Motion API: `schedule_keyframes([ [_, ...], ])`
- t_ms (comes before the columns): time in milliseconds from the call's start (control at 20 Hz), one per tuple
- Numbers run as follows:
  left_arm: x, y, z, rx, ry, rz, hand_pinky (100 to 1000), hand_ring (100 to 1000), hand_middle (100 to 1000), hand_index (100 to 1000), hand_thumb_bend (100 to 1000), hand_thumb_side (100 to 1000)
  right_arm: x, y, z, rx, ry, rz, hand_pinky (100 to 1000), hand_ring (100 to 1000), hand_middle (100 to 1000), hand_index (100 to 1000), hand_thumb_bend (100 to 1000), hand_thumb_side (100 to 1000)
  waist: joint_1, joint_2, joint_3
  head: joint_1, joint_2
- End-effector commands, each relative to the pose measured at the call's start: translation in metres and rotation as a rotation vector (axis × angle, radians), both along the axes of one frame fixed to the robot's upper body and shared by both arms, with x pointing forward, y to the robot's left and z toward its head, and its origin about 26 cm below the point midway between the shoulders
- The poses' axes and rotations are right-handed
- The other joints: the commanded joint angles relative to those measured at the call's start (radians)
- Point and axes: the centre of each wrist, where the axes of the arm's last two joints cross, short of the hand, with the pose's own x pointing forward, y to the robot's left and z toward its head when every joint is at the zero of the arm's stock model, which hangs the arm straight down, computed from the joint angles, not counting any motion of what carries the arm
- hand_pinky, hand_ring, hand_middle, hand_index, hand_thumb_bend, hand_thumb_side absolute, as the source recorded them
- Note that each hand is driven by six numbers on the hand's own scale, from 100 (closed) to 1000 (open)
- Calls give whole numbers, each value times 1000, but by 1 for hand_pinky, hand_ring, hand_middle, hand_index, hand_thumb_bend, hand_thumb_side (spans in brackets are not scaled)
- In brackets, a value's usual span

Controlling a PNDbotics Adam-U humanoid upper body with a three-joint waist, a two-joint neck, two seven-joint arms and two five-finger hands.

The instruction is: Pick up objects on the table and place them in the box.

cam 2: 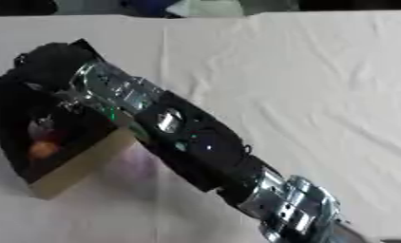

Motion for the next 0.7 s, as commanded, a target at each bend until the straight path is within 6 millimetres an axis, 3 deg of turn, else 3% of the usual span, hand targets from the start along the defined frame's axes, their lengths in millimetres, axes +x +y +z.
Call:
schedule_keyframes([
  [50,-1,1,8,12,-30,4,729,779,833,818,100,899,-15,-18,42,163,-109,14,848,773,752,895,100,389,9,-20,-4,9,2],
  [400,-1,3,9,11,-35,13,729,779,833,818,100,896,-36,-75,86,497,-182,9,839,731,710,873,100,343,14,-20,-14,30,1],
  [700,-2,5,9,9,-41,26,729,779,832,817,100,893,-55,-131,111,690,-275,-29,832,706,655,836,100,322,20,-20,-28,47,5],
])
